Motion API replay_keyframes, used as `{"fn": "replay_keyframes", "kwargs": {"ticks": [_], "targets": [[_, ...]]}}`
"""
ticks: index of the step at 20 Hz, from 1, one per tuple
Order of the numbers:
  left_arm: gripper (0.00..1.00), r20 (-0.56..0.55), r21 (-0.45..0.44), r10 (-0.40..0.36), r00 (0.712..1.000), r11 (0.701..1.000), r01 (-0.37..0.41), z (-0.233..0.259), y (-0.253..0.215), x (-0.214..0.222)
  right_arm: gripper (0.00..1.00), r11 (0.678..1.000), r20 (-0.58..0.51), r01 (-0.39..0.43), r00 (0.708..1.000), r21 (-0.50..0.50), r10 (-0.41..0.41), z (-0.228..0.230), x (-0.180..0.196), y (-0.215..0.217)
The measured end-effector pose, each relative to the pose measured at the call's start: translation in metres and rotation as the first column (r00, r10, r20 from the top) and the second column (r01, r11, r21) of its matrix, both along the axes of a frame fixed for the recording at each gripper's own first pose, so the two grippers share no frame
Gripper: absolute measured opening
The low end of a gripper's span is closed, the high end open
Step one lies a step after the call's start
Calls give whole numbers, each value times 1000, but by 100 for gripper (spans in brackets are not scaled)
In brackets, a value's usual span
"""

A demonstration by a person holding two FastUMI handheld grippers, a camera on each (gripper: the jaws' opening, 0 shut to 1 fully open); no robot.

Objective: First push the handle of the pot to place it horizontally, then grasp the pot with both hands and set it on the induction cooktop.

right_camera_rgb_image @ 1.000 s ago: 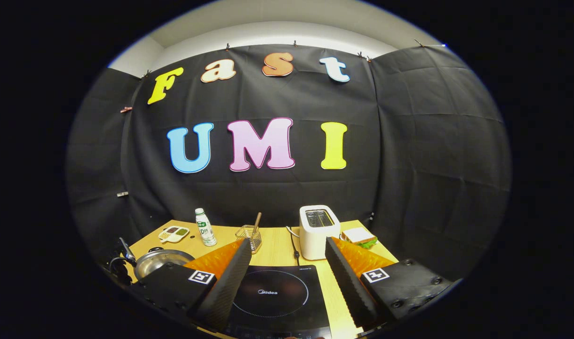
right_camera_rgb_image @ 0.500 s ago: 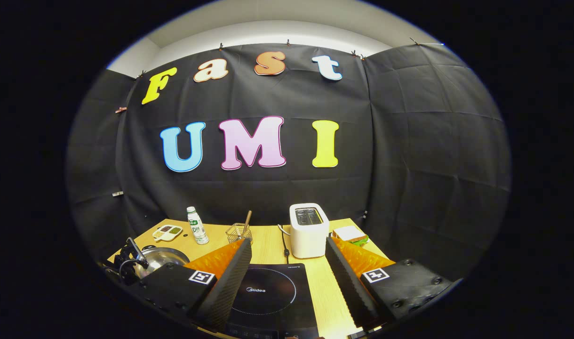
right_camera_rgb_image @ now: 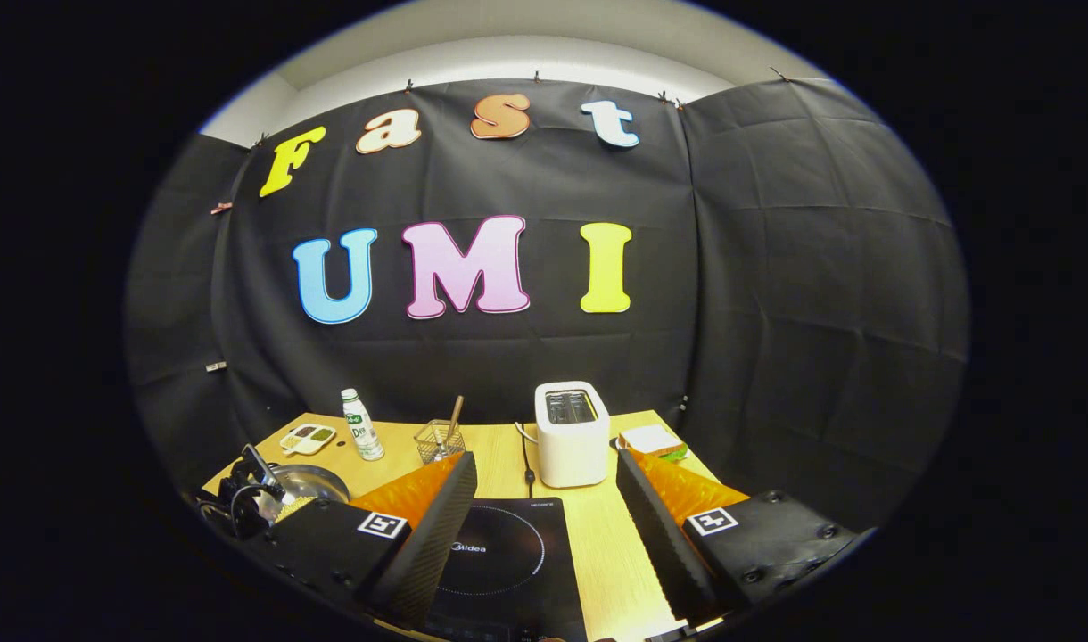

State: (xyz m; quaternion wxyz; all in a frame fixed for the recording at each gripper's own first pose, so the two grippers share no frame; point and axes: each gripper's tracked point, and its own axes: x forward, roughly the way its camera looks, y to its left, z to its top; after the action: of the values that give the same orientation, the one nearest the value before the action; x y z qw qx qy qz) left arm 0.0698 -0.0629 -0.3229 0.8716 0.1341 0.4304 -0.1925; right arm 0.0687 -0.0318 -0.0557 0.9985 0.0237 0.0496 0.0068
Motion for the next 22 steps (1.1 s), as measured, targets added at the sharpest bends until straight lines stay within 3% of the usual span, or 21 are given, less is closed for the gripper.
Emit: {"fn": "replay_keyframes", "kwargs": {"ticks": [12,22], "targets": [[5,44,-16,21,999,1000,-21,10,-34,55,98,1000,-39,12,999,2,-11,-14,11,-25],[5,61,-27,135,989,991,-134,17,-43,90,98,998,-122,-55,991,40,60,-40,33,-29]]}}
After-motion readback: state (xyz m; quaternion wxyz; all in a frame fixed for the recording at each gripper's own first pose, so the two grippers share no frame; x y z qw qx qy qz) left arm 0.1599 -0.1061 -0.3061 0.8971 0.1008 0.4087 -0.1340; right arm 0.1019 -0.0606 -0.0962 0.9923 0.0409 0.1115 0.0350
